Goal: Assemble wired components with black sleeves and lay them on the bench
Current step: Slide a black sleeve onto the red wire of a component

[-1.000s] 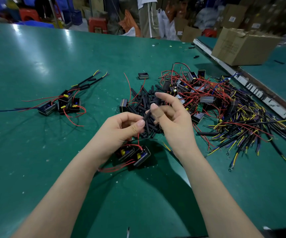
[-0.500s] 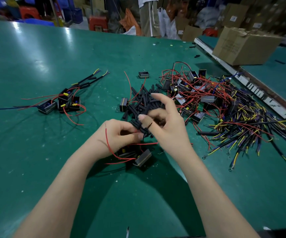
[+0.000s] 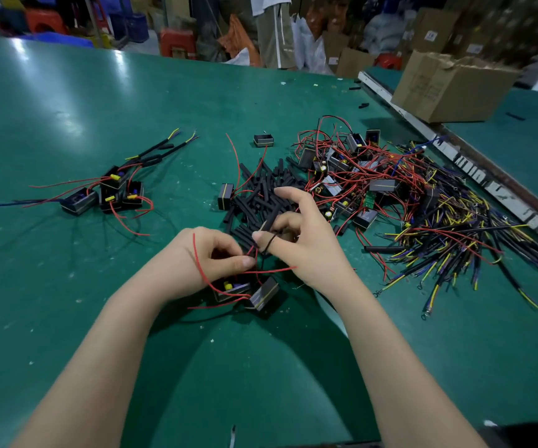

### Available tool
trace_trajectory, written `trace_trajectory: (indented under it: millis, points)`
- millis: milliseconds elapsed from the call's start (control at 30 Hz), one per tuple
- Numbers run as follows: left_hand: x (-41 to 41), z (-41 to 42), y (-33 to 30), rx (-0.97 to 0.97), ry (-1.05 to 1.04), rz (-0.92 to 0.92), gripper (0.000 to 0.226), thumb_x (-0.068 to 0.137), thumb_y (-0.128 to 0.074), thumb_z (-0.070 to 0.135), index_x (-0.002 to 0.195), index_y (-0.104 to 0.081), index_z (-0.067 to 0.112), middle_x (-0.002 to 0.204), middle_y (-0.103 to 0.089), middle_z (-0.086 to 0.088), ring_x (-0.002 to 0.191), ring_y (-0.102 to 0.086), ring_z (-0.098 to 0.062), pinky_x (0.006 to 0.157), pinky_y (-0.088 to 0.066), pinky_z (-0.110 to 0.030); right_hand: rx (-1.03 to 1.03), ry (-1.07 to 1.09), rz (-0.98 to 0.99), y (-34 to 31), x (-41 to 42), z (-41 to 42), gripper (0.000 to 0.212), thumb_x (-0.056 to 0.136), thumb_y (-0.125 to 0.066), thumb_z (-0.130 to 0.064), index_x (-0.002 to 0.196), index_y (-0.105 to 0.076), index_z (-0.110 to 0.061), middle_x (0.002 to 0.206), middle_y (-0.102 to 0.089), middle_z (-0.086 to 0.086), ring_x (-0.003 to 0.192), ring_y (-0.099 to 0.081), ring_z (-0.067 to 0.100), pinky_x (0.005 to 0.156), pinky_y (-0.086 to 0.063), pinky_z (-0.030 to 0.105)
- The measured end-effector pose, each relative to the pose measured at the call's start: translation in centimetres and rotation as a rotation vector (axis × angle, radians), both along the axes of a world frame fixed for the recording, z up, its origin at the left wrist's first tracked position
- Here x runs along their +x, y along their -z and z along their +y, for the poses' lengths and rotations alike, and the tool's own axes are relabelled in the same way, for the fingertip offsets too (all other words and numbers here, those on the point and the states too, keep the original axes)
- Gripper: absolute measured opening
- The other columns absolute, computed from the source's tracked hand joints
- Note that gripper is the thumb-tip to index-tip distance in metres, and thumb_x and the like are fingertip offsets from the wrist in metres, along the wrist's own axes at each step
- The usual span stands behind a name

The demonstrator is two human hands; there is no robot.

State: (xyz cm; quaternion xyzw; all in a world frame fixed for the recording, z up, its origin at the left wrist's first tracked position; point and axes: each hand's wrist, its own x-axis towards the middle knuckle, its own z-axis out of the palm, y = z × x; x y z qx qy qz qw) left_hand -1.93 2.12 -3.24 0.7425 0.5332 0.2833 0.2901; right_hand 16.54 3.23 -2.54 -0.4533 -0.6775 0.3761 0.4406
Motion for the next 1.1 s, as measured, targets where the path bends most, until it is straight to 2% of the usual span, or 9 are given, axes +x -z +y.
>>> trace_trajectory:
  millis: [167,367,500,567,667,767,867,967,1100]
  points:
    - [0.9,0.0,-0.1,0.108,-0.064,0.044,0.015,0.077,-0.075,0.031,0.066,-0.066,0.027,0.059,-0.060,0.012,0.059,-0.053,0.010,0.058,-0.039,-0.008,-0.084,-0.048,0.025,0.2,0.1,0.2,0.059,0.078,-0.078,-0.014,0.122,-0.043,-0.032,0.069,-0.060,-0.009,0.066,-0.055,0.003,0.071,-0.039,0.021]
    - [2.6,-0.2,0.5,-0.007,-0.143,-0.166,0.017,0.080,-0.074,0.026,0.067,-0.062,0.028,0.048,-0.054,0.012,0.032,-0.048,0.001,0.040,-0.036,-0.008,-0.150,-0.084,0.110,0.2,0.6,0.5,0.056,0.077,-0.077,-0.006,0.120,-0.048,-0.027,0.067,-0.059,-0.009,0.063,-0.055,0.002,0.068,-0.042,0.017]
    - [2.7,-0.4,0.6,0.033,-0.114,-0.181,0.014,0.078,-0.075,0.031,0.068,-0.065,0.031,0.054,-0.060,0.015,0.048,-0.051,0.004,0.053,-0.041,-0.012,-0.216,-0.061,0.085,-0.4,1.4,0.4,0.061,0.077,-0.078,-0.012,0.127,-0.045,-0.024,0.065,-0.065,-0.013,0.068,-0.062,-0.001,0.067,-0.044,0.010]
    - [2.7,-0.3,0.7,0.046,-0.103,-0.176,0.015,0.079,-0.074,0.032,0.068,-0.065,0.029,0.058,-0.061,0.009,0.052,-0.048,0.001,0.058,-0.041,-0.017,-0.253,-0.068,0.061,-0.9,1.7,0.2,0.049,0.080,-0.076,-0.018,0.122,-0.052,-0.026,0.069,-0.068,-0.012,0.070,-0.064,0.001,0.068,-0.047,0.011]
    - [2.5,-0.2,0.6,0.036,-0.080,-0.179,0.021,0.081,-0.073,0.028,0.063,-0.061,0.026,0.052,-0.054,0.013,0.050,-0.043,0.001,0.054,-0.037,-0.016,-0.272,-0.088,0.119,-1.6,1.5,-0.2,0.010,0.094,-0.059,-0.024,0.102,-0.065,-0.024,0.072,-0.068,-0.008,0.061,-0.058,0.002,0.057,-0.044,0.009]
    - [2.7,-0.3,0.5,0.053,-0.038,-0.134,0.025,0.082,-0.072,0.025,0.061,-0.058,0.029,0.057,-0.055,0.013,0.056,-0.047,-0.002,0.062,-0.041,-0.021,-0.180,-0.020,0.116,-1.8,1.1,-0.3,0.020,0.097,-0.054,-0.025,0.085,-0.071,-0.026,0.070,-0.068,-0.018,0.059,-0.055,-0.006,0.053,-0.039,0.005]
    - [3.4,-0.7,0.2,0.108,-0.054,-0.143,0.018,0.082,-0.063,0.042,0.067,-0.056,0.034,0.067,-0.061,0.005,0.063,-0.051,-0.010,0.069,-0.044,-0.026,-0.139,0.008,0.191,-1.9,0.7,-0.5,0.016,0.093,-0.060,-0.012,0.083,-0.072,-0.016,0.059,-0.063,-0.019,0.056,-0.053,-0.006,0.053,-0.038,0.005]
    - [3.4,-0.8,-0.3,0.137,-0.044,-0.298,0.017,0.088,-0.063,0.036,0.072,-0.059,0.032,0.061,-0.053,0.009,0.057,-0.042,-0.002,0.056,-0.037,-0.020,-0.145,-0.014,0.282,-1.6,0.0,-0.6,0.015,0.087,-0.065,-0.005,0.080,-0.072,-0.016,0.058,-0.063,-0.013,0.055,-0.053,-0.002,0.054,-0.041,0.009]
    - [2.9,-0.8,-0.5,0.106,-0.013,-0.287,0.024,0.090,-0.062,0.024,0.068,-0.057,0.017,0.054,-0.047,0.015,0.052,-0.038,0.000,0.053,-0.033,-0.015,-0.058,0.086,0.282,-1.5,-0.3,-0.6,0.015,0.085,-0.069,-0.010,0.078,-0.072,-0.023,0.070,-0.066,-0.012,0.067,-0.057,-0.001,0.069,-0.045,0.018]
